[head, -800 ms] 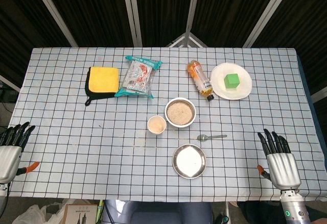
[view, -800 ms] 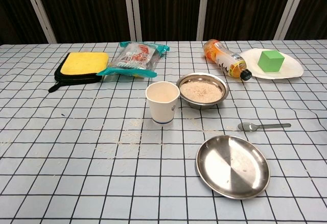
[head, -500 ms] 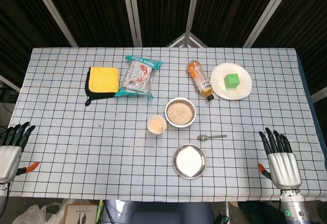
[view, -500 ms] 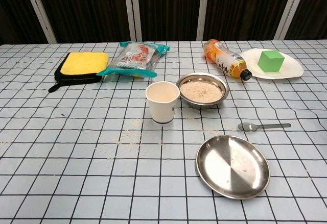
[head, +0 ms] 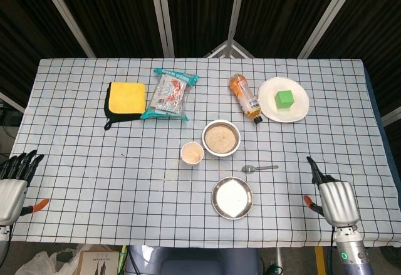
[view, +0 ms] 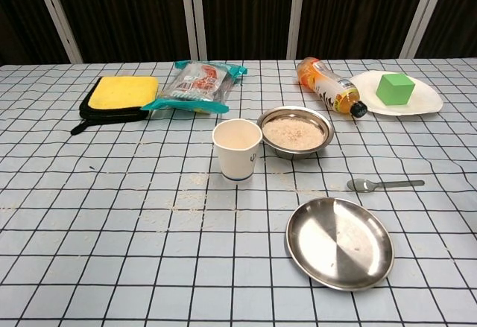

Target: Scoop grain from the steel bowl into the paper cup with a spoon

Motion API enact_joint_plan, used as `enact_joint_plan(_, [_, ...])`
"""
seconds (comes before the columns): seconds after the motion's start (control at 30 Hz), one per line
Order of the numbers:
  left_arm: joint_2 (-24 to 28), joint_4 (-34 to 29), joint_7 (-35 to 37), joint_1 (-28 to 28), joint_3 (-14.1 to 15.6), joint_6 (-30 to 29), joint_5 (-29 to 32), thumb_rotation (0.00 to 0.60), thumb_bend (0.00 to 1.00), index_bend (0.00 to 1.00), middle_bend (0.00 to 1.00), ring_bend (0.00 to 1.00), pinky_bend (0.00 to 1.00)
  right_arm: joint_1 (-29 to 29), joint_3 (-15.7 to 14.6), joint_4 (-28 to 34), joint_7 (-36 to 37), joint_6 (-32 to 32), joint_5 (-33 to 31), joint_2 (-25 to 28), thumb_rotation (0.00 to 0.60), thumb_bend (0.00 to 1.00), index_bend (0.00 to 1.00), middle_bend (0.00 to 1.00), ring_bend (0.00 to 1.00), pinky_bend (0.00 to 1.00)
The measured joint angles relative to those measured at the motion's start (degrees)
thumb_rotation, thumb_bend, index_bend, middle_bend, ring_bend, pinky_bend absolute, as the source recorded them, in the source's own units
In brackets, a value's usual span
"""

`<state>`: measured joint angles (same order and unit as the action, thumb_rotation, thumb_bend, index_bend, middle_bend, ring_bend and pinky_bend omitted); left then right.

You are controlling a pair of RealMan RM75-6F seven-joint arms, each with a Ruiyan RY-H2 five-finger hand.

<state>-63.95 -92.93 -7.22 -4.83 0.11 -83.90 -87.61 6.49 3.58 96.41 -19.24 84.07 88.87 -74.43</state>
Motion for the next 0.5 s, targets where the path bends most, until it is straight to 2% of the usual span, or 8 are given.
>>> enact_joint_plan(0.23, [0.2, -0.1, 0.0, -0.2, 0.3, 0.3, -0.4, 0.6, 0.0, 0.0, 0.0, 0.0, 0.0, 4.3, 2.3, 0.4, -5.3, -8.4, -7.1, -2.1, 0.6, 0.3, 0.45, 0.88, 0.96, 1.0])
enact_joint_plan(0.5, [0.4, -0.3, 0.7, -0.3, 0.3, 0.9, 0.0, 0.6, 0.0, 0.0, 0.0, 0.0, 0.0, 9.7, 5.6, -1.5, -13.7, -14.3, -16.0, -9.0, 0.6, 0.33, 0.46, 0.89, 0.96, 1.0])
